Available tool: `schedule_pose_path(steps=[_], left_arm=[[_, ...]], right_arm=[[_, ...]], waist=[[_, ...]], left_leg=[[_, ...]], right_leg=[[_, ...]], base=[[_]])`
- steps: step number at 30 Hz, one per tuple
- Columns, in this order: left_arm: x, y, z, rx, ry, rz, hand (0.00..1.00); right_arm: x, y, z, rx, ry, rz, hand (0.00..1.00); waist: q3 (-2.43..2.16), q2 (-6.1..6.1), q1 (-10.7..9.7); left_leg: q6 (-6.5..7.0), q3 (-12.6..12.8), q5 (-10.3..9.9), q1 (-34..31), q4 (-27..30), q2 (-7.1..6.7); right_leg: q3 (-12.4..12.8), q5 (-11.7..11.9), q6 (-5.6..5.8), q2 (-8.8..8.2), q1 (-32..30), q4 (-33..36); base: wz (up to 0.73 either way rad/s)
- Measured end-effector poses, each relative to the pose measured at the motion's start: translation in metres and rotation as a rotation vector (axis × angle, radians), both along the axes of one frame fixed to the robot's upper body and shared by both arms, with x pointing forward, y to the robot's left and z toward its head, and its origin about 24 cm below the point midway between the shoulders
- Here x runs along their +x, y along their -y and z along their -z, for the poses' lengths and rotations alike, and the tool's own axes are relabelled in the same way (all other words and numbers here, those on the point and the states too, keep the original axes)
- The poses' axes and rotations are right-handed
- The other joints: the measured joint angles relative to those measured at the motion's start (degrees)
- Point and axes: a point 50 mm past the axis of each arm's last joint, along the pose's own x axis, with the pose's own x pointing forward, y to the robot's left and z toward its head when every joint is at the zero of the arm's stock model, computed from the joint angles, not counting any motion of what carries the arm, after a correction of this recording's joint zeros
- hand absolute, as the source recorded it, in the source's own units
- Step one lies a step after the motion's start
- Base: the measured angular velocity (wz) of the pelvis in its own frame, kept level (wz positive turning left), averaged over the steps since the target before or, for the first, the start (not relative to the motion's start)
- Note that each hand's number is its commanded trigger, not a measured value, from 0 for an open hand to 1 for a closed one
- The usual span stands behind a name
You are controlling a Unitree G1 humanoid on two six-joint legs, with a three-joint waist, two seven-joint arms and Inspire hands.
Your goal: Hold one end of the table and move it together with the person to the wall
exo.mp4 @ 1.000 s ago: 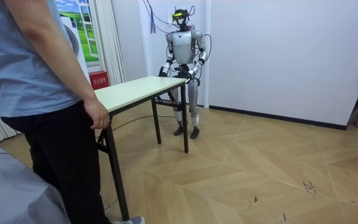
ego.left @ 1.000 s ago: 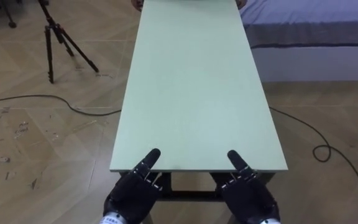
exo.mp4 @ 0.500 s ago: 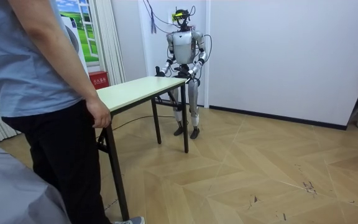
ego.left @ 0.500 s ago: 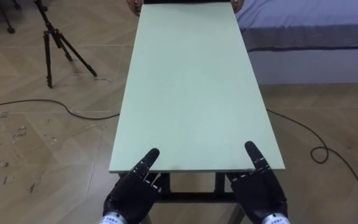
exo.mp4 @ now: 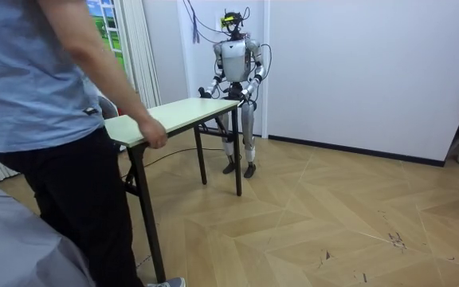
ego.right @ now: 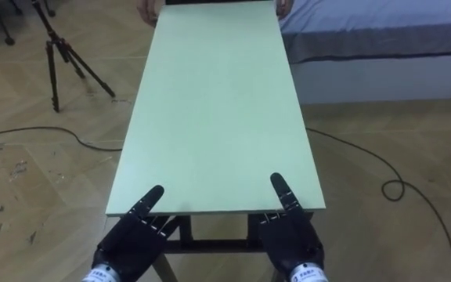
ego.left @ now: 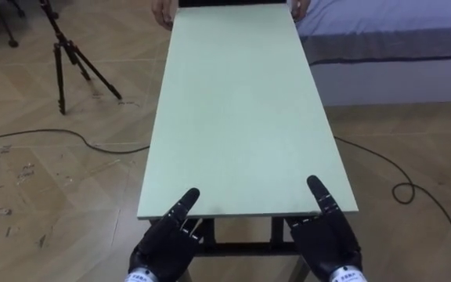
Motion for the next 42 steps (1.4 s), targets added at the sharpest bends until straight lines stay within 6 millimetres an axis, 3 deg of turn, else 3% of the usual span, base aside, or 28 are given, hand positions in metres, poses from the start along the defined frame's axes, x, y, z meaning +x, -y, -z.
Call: schedule_pose_path(steps=[7,15,42], left_arm=[[-0.002,0.000,0.004,0.024,-0.072,-0.014,1.00],[-0.002,0.001,0.004,0.045,-0.069,-0.001,1.00],[0.006,0.005,-0.001,0.079,0.004,-0.031,1.00]], right_arm=[[-0.008,-0.005,0.005,-0.015,-0.038,-0.026,1.00],[-0.010,-0.007,0.006,-0.026,-0.034,-0.015,1.00],[0.000,-0.010,-0.003,-0.057,0.068,-0.008,1.00]], waist=[[0.49,-0.86,1.11],[0.43,-1.90,1.25],[0.37,-1.15,1.22]], left_leg=[[-0.12,0.00,0.13,-0.63,0.34,0.27],[-0.12,0.04,0.13,-0.28,-0.24,0.33],[-0.12,0.65,0.13,-1.22,-0.06,0.18]], right_leg=[[0.76,-0.01,-0.01,0.19,-1.20,-0.03],[0.84,0.00,-0.01,0.22,-1.09,-0.10],[1.70,0.01,-0.02,0.29,-1.72,0.04]], base=[[-0.03],[0.00],[-0.01]])
